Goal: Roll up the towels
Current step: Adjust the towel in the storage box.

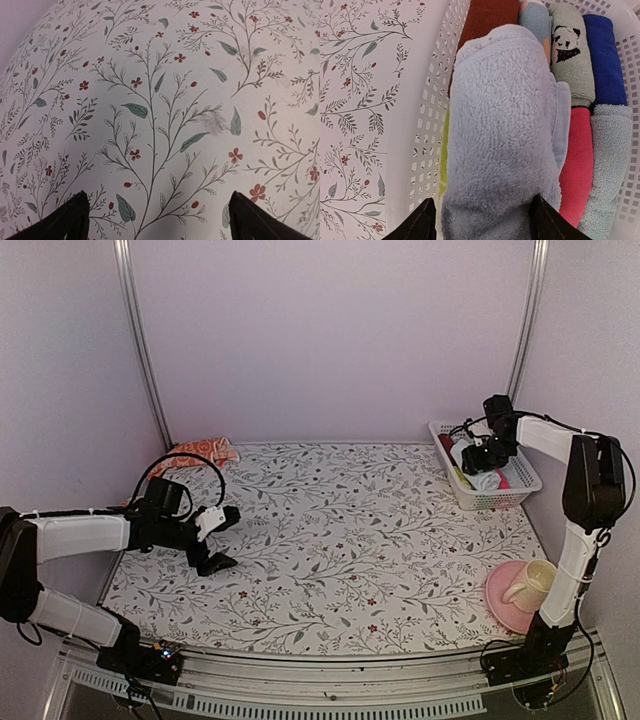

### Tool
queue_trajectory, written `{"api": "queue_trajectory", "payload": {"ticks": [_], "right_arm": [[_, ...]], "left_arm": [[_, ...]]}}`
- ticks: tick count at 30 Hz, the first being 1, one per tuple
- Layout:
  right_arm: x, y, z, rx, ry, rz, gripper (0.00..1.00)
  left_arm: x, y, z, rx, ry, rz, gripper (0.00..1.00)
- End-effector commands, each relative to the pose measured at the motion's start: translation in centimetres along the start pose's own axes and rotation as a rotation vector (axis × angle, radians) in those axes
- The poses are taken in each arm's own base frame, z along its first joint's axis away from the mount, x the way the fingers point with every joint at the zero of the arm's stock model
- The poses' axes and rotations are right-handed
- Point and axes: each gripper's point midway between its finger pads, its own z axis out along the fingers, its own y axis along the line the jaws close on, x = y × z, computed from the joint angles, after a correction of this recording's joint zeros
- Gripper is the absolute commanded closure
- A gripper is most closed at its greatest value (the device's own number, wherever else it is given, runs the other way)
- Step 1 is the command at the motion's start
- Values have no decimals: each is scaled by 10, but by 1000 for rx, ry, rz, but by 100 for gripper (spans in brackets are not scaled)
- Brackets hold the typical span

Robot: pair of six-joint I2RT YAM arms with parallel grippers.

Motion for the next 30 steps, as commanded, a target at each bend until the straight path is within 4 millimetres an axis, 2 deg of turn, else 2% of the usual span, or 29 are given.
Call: {"api": "queue_trajectory", "payload": {"ticks": [1, 10, 12, 15, 18, 21, 25, 30], "right_arm": [[20, 3, 14, 35, 95, -36, 36], [29, -3, 23, 101, 154, -57, 47], [33, -2, 26, 108, 170, -62, 46], [38, 2, 30, 100, 193, -74, 38], [39, 5, 32, 104, 200, -84, 38], [41, 2, 34, 120, 212, -85, 43], [43, 1, 35, 128, 221, -84, 54], [39, 1, 31, 125, 207, -77, 65]], "left_arm": [[3, 2, 1, -8, -1, -7, 3], [3, 3, 1, -10, -1, -8, 3], [4, 3, 1, -10, 1, -8, 3], [4, 3, 1, -11, 1, -8, 3], [3, 3, 1, -12, -2, -8, 3], [3, 3, 1, -10, -1, -8, 3], [3, 3, 1, -10, -1, -7, 3], [4, 2, 1, -10, 0, -10, 3]]}}
